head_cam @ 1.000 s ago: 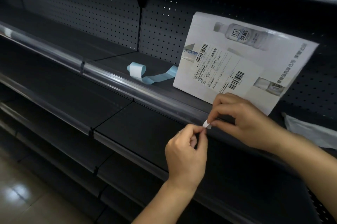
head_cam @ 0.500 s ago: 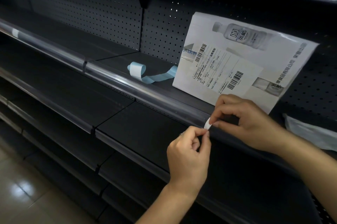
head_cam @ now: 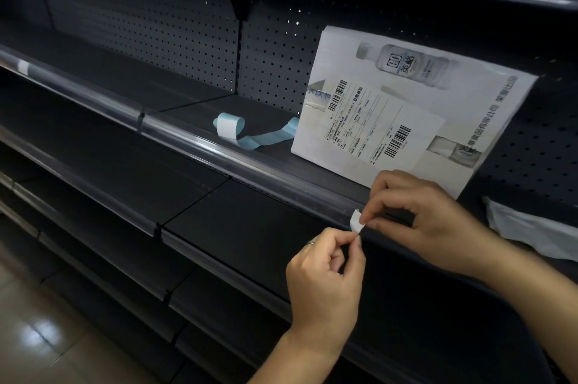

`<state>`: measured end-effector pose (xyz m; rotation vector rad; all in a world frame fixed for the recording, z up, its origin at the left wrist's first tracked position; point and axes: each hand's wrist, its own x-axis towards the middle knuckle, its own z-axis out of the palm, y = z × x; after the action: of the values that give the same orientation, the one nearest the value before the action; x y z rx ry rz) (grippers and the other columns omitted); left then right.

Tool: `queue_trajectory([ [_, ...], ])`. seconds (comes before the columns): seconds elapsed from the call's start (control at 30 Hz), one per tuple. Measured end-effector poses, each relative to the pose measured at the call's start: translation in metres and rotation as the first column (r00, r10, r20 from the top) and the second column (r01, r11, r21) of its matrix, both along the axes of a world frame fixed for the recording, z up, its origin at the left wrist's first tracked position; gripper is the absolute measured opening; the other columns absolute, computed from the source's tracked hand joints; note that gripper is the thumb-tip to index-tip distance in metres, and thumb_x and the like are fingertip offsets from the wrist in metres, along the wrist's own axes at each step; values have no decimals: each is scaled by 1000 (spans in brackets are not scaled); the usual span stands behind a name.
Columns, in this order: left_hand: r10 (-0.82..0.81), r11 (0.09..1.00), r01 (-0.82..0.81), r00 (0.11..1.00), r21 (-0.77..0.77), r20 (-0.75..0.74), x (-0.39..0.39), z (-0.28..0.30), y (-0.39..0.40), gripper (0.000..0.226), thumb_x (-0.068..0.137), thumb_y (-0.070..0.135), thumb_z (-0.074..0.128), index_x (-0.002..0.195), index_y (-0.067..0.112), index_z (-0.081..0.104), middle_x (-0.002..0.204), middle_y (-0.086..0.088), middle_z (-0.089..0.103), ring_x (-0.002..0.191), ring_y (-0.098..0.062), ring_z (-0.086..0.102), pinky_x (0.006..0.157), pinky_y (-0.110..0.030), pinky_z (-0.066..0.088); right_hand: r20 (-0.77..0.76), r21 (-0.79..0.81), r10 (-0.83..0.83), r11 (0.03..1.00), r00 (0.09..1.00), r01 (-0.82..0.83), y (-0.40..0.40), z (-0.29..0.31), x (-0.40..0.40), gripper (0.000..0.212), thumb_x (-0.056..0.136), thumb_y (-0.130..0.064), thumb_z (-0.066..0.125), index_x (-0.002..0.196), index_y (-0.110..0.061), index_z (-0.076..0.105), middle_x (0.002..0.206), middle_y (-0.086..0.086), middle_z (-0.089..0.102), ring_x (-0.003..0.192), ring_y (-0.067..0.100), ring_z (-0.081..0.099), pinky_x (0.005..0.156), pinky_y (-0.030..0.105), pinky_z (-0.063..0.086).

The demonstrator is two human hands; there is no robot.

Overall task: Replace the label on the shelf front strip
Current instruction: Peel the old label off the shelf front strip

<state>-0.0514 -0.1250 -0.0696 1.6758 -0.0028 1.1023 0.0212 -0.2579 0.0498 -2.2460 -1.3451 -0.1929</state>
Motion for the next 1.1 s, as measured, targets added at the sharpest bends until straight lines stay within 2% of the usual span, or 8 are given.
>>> queue_trajectory([
  [0.27,8,1000,-8,1000,19,7,1,-2,-4,12,92,26,66,84,19,71,57,15,40,50,-7,42,48,-29,44,28,-26,-2,1000,1000,3,-4,1,-1,15,86,-6,78,88,-21,77,89,-14,58,87,11,61,74,17,45],
  [0.4,-2,1000,2,1000,30,13,1,-2,-4,11,92,25,67,84,19,71,59,19,36,50,-6,41,48,-30,44,41,-35,4,999,999,-3,-6,1,-2,11,88,-11,77,88,-22,77,90,-15,58,87,10,61,74,18,44],
  [0.6,-32,999,32,999,10,18,1,-4,-5,11,92,25,68,83,21,70,56,11,41,49,-10,43,48,-32,45,42,-38,-23,999,999,25,-8,2,-6,14,87,-8,78,88,-22,77,90,-14,58,88,11,61,75,20,46],
  [0.67,-41,999,41,999,-2,23,1,-4,-5,10,92,25,68,83,22,69,56,13,40,49,-9,43,47,-30,44,41,-41,-40,998,998,41,-8,3,-8,13,87,-10,78,89,-22,77,90,-15,58,89,11,62,75,23,48],
  [0.83,-70,997,66,995,45,76,-4,2,-7,10,91,21,71,82,18,72,60,19,37,50,-6,39,47,-22,39,-41,27,-36,999,999,37,-15,8,-15,5,87,-21,73,88,-22,78,90,-11,61,88,15,65,74,24,50],
  [0.93,-105,994,103,992,27,69,-6,8,-7,8,89,23,72,82,21,72,58,16,40,49,-9,41,46,-27,40,-80,61,-53,996,995,58,-24,12,-22,8,87,-25,73,91,-25,79,94,-8,62,91,18,66,76,22,51],
  [1.03,-197,979,199,979,-42,41,-5,19,1,5,88,29,70,83,28,71,57,4,47,49,-12,46,47,-26,42,-120,105,-86,990,989,99,-28,16,-28,15,85,-24,74,98,-28,81,102,-5,64,101,21,66,83,28,55],
  [1.1,-247,967,249,968,-50,42,-4,29,8,5,87,31,69,83,28,70,58,4,52,51,-11,49,48,-25,44,-155,142,-111,981,982,133,-28,18,-31,20,85,-22,74,102,-28,82,102,-5,66,102,21,67,85,27,55],
])
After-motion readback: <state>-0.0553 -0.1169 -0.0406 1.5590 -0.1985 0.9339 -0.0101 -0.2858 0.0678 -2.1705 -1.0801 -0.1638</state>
